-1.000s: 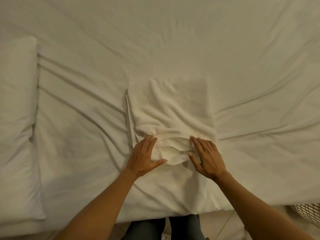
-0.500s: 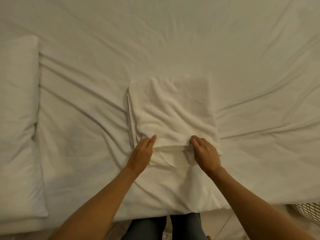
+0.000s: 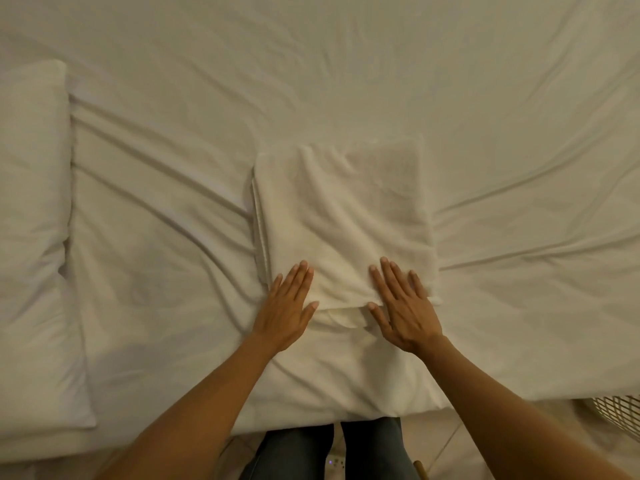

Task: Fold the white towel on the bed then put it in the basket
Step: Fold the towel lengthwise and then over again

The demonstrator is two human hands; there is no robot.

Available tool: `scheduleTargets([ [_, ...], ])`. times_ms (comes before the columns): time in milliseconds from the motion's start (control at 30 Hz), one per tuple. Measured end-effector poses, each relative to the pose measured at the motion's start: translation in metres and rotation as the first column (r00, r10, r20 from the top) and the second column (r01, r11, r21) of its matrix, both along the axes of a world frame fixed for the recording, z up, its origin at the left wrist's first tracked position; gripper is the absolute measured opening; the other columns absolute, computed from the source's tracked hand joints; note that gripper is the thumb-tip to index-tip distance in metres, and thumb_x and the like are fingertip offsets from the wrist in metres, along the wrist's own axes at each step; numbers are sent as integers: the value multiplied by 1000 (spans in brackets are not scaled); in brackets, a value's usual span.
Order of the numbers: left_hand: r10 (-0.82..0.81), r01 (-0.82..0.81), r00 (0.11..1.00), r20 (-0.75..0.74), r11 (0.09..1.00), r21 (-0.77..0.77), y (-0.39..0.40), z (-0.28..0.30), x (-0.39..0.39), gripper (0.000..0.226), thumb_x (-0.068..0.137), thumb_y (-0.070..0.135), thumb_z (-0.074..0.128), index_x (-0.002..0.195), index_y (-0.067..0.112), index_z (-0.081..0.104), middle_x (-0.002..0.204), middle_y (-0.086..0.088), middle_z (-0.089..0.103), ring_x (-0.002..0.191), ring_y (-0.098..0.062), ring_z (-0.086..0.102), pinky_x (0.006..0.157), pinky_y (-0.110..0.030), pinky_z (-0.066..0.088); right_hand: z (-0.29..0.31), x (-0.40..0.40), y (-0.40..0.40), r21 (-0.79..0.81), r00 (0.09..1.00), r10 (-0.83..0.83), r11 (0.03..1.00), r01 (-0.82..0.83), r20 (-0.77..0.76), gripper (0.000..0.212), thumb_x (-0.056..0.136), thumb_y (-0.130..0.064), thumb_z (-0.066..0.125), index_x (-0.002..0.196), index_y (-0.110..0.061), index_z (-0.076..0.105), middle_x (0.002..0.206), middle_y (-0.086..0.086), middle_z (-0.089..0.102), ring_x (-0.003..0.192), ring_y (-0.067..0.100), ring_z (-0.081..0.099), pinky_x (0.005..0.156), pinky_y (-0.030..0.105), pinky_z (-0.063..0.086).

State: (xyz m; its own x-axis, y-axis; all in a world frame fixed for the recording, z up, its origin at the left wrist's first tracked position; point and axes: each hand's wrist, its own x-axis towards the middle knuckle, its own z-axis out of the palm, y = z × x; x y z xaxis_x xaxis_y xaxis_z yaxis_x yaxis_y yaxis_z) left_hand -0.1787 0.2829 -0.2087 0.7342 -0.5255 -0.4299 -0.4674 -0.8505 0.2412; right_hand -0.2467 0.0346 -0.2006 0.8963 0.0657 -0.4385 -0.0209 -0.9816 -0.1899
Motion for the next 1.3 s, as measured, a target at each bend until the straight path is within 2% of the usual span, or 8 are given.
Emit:
scheduleTargets([
  [133,7,-7,999,-45,1000,17,0,-6,-7,75,93,55,-11,151,11,4,158,-4,0,146,-19,4,118,-37,11,-7,-13,-1,-3,997,-15,1000,14,-79,65,91,-52,-11,151,-28,-7,158,1,-13,145,16,-9,120,43,2],
  [300,-15,23,989,-150,999,49,11,-11,-10,65,101,47,8,147,6,30,153,-9,35,136,-23,46,103,-39,48,-11,-29,-8,-28,981,-47,999,42,-190,60,97,-48,-3,150,-29,18,158,10,13,146,25,19,114,41,10],
  [433,-25,36,980,-196,998,55,1,3,-3,96,83,64,-20,152,7,15,160,-7,6,148,-20,13,117,-41,23,-3,-20,-9,19,983,-20,1000,24,-185,78,81,-57,-25,150,-33,3,157,4,-15,145,17,-8,118,38,-3],
  [567,11,-8,996,-89,1000,23,-9,19,12,86,98,51,-5,124,7,64,132,-12,62,116,-23,65,95,-42,51,17,-2,-10,78,992,-104,992,99,65,55,100,-41,18,117,-13,62,128,16,58,111,33,61,92,40,49],
  [733,69,-68,996,61,998,-15,-15,37,49,51,92,36,35,105,5,72,111,-13,72,98,-25,72,82,-38,57,24,36,-20,150,940,-246,965,215,235,29,88,-23,49,105,-4,63,112,16,62,94,35,63,80,39,52],
  [900,123,-119,991,56,990,-70,-34,43,106,46,92,27,53,127,-2,58,136,-24,54,126,-35,54,103,-45,44,30,76,-31,135,907,-365,930,343,211,35,83,-16,66,115,-2,62,118,20,60,101,39,61,84,44,51],
  [1100,101,-100,992,77,995,-13,-77,56,177,54,99,33,44,142,1,38,157,-18,24,145,-29,25,117,-37,21,33,120,-40,133,887,-406,913,385,219,42,86,-22,64,124,-5,57,122,19,57,109,36,56,92,42,47],
  [1300,49,-48,999,7,999,-23,-115,62,214,57,98,37,46,142,2,36,156,-16,26,145,-27,26,118,-35,22,36,148,-41,147,826,-538,842,518,168,45,84,-16,64,126,-10,49,122,14,51,103,32,53,85,38,49],
])
